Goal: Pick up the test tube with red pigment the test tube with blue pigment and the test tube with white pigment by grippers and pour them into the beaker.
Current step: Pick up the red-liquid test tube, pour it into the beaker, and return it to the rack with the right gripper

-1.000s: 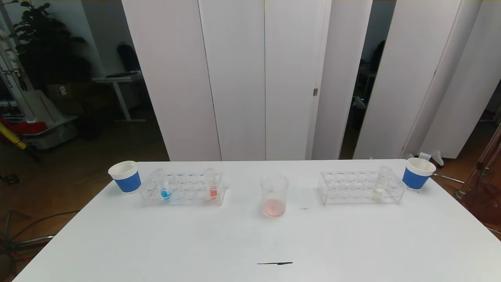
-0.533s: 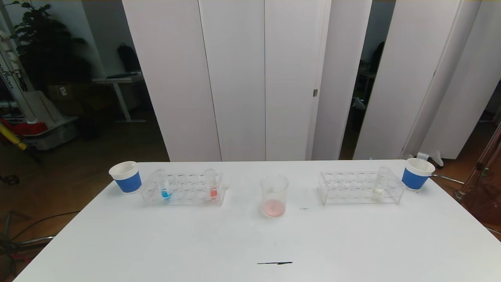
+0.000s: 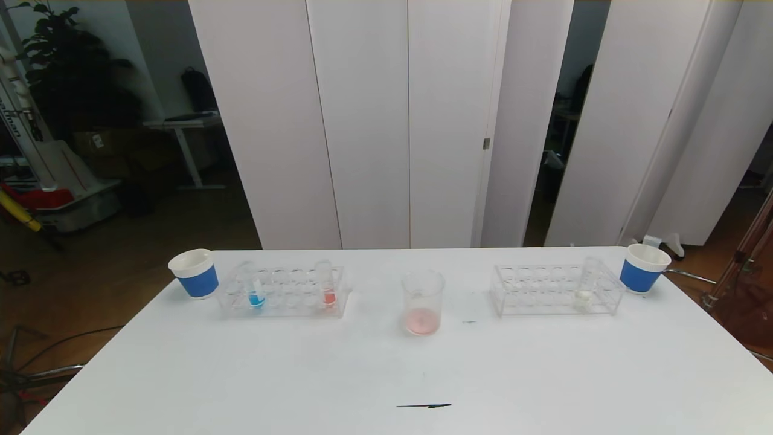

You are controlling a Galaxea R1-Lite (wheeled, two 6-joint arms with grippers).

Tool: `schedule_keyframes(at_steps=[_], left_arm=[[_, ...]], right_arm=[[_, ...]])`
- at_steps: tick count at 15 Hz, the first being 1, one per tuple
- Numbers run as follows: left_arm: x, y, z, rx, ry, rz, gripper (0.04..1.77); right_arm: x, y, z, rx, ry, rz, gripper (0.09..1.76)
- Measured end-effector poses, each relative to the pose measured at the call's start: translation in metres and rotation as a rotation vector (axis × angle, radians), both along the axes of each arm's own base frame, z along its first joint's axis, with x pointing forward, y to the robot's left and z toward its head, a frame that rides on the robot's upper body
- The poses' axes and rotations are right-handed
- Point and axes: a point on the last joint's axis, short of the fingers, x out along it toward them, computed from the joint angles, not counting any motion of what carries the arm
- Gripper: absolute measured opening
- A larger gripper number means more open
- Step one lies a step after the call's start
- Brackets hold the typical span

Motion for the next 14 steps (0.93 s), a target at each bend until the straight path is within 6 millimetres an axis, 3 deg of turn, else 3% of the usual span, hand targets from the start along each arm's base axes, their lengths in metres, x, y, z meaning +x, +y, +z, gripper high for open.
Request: schedule_keyframes(at_steps=[7, 14], left_arm=[[0.0, 0.0, 0.0, 0.0, 0.0, 0.0, 1.74], [0.0, 0.0, 0.0, 0.001, 0.0, 0.0, 1.74]], right_arm=[[-0.012, 0.001, -0.039, 0.007, 0.039, 0.101, 1.75], [-0.011, 0.002, -0.045, 0.007, 0.039, 0.122, 1.75]])
